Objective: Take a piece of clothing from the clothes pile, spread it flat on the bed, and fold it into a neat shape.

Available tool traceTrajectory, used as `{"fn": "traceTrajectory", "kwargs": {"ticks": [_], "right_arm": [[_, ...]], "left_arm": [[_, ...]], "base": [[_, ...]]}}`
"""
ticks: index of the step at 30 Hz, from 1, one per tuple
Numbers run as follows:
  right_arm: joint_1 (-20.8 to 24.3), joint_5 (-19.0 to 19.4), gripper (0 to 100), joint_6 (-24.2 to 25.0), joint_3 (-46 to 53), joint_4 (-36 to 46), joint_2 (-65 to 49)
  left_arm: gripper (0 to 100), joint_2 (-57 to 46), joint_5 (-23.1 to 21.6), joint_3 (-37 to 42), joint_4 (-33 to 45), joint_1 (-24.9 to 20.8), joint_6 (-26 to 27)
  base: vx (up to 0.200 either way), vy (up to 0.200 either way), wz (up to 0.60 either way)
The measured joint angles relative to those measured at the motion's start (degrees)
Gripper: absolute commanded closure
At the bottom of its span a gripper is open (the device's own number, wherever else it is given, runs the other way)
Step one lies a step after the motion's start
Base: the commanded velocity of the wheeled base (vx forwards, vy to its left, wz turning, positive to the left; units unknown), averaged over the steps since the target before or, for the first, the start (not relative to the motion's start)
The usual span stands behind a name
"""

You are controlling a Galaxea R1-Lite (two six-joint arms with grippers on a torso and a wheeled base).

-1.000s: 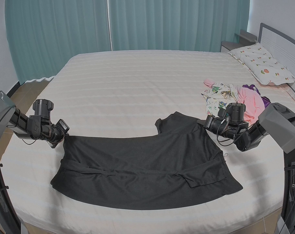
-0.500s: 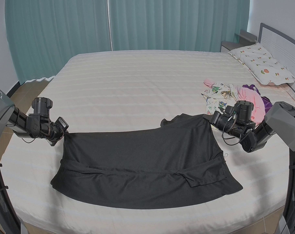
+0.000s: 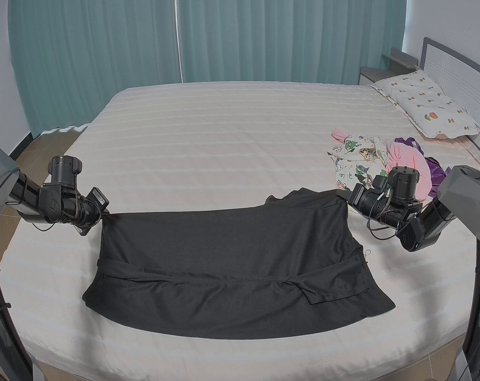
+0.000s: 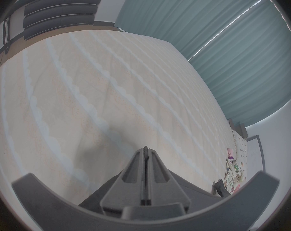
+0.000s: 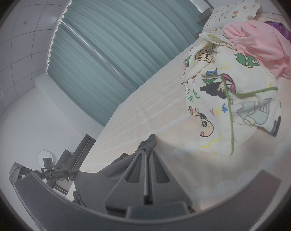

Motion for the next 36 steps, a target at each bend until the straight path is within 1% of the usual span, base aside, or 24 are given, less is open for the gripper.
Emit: {"fn": "traceTrajectory", "kwargs": {"ticks": [10,18,22,28,36], "right_arm": [[0.0,0.8,100,0.0,5.4,0.0,-5.0],[-0.3,2.9,100,-0.6,13.4,-0.2,-9.2],[-0.8,3.8,100,-1.4,18.3,-0.8,-11.2],[-1.2,4.6,100,-4.6,24.5,-1.5,-13.3],[-1.0,4.8,100,-8.5,31.7,-2.7,-14.1]], "left_arm": [[100,-1.5,-0.3,2.3,-0.1,0.9,0.4],[100,-3.9,-2.7,5.7,-0.1,1.4,1.0],[100,-5.9,-3.1,9.3,-0.1,1.4,3.2],[100,-9.0,-3.2,16.1,-0.1,1.5,7.3],[100,-11.2,-3.3,24.2,-1.3,1.5,9.9]], "base": [[0.000,0.000,0.00],[0.000,0.000,0.00],[0.000,0.000,0.00],[0.000,0.000,0.00],[0.000,0.000,0.00]]}}
